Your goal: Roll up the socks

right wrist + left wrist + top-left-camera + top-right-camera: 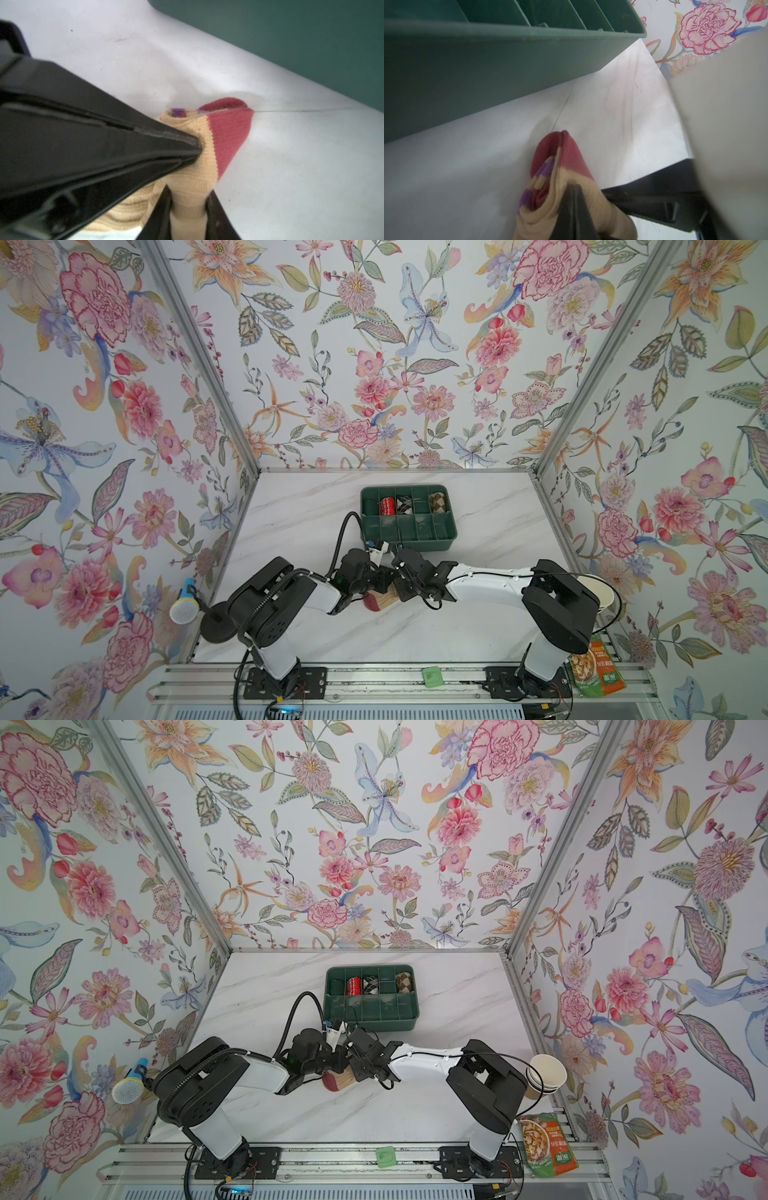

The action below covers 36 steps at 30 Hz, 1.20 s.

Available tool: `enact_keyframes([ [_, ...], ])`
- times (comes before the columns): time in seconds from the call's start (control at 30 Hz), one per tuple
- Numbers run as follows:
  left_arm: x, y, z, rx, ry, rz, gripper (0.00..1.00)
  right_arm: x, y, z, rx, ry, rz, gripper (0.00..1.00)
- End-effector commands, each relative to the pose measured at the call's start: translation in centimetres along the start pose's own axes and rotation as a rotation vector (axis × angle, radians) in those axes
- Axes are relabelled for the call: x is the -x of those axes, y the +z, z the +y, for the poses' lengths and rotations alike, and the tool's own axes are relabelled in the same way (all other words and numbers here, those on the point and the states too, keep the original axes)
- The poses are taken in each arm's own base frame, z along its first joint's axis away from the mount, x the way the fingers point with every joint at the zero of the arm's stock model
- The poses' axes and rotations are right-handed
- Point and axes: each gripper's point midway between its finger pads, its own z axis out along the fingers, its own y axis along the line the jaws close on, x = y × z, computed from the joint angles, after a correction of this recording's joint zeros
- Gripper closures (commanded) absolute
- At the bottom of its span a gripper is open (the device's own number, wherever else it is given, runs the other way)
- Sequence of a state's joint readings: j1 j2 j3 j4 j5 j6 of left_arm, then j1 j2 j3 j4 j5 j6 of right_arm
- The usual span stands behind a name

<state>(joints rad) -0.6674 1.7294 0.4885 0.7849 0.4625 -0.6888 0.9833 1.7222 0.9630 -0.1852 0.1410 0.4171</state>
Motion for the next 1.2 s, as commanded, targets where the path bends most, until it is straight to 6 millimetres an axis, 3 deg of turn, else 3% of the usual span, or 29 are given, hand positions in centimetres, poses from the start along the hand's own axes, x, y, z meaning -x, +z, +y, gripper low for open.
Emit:
enact_keyframes([
  [0.0,-6.5,0.0,2.4,0.096,-0.038,0.183,1.00,1.0,-1.0,0.5,0.064,0.024,-0.049,0.65],
  [0.13,-7.0,-0.1,2.6,0.100,-0.040,0.181,1.00,1.5,-2.0,-0.1,0.100,0.064,-0.072,0.56],
  [0.33,-7.2,-0.7,2.9,0.117,-0.029,0.166,1.00,2.3,-4.1,-2.5,0.171,0.190,-0.138,0.55],
  [0.43,-7.0,-1.1,2.8,0.111,-0.020,0.139,1.00,1.6,-4.0,-4.6,0.129,0.237,-0.128,0.58],
  [0.53,-7.0,-1.4,2.7,0.107,-0.015,0.125,1.00,0.9,-3.4,-5.6,0.097,0.246,-0.096,0.60],
  [0.87,-6.5,-2.3,2.6,0.103,-0.002,0.072,1.00,-0.6,-0.1,-4.1,0.067,0.182,0.041,0.65],
  [1.17,-5.9,-3.0,2.3,0.095,0.017,0.027,1.00,-0.9,0.5,-1.8,0.127,0.150,0.063,0.66],
])
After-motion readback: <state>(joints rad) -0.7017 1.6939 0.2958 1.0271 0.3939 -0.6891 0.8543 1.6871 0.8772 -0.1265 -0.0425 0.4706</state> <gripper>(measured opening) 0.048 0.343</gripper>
